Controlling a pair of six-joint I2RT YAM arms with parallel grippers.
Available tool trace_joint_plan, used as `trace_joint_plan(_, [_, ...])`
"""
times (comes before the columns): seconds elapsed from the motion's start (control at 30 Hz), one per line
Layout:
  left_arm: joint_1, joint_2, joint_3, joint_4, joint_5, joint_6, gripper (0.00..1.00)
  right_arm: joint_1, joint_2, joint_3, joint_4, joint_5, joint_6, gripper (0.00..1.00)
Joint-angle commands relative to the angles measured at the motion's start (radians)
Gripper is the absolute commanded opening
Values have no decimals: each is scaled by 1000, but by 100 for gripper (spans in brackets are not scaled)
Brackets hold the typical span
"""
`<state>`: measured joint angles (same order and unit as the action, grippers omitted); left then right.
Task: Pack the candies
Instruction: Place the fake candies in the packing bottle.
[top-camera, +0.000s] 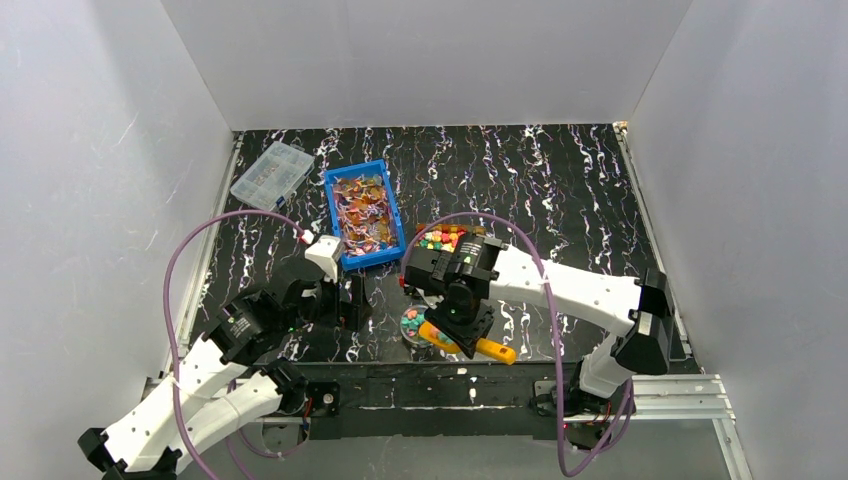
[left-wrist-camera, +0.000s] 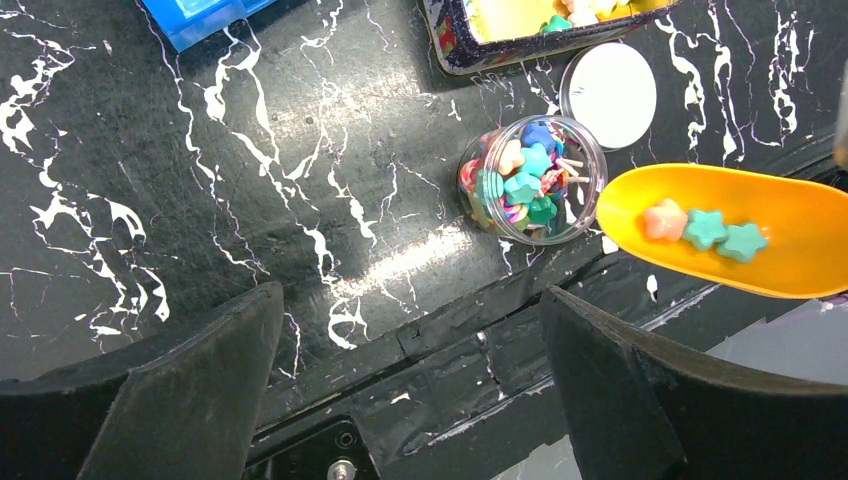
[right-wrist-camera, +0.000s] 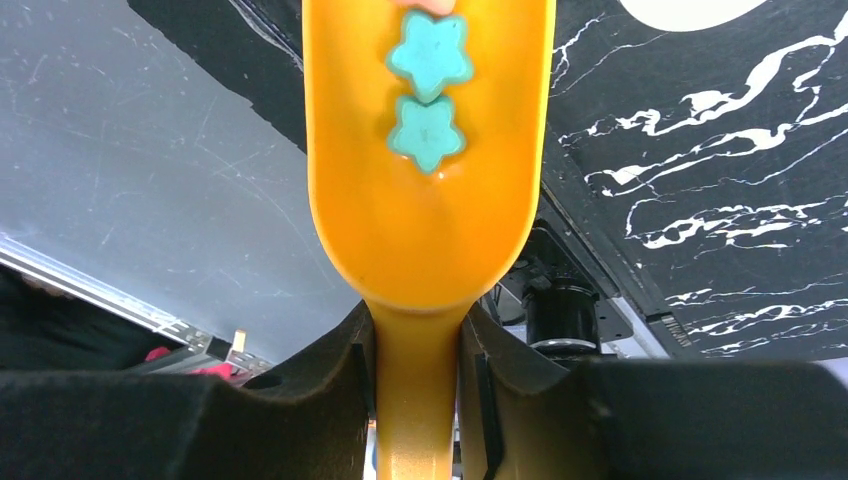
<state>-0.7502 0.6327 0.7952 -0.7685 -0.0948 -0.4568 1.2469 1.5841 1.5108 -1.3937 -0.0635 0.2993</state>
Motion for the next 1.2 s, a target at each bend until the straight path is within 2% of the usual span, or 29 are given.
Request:
trace_joint_plan(0.0, [-2,-16,4,-22,-13,-3,99,6,30,56,-30,-37,48,1])
trace_joint_plan(0.5, [-4,-40,4,-22,11,-2,99,2,93,50,-30,-105,131,1])
trace_joint_plan(0.77, [-3,-62,1,-20,13,-3,99,-16,70,3,-30,-105,166,1])
trace_joint_plan(1.17, [-3,-58,-1,-19,16,-2,99,-23,-3,14,-9,57,198,1])
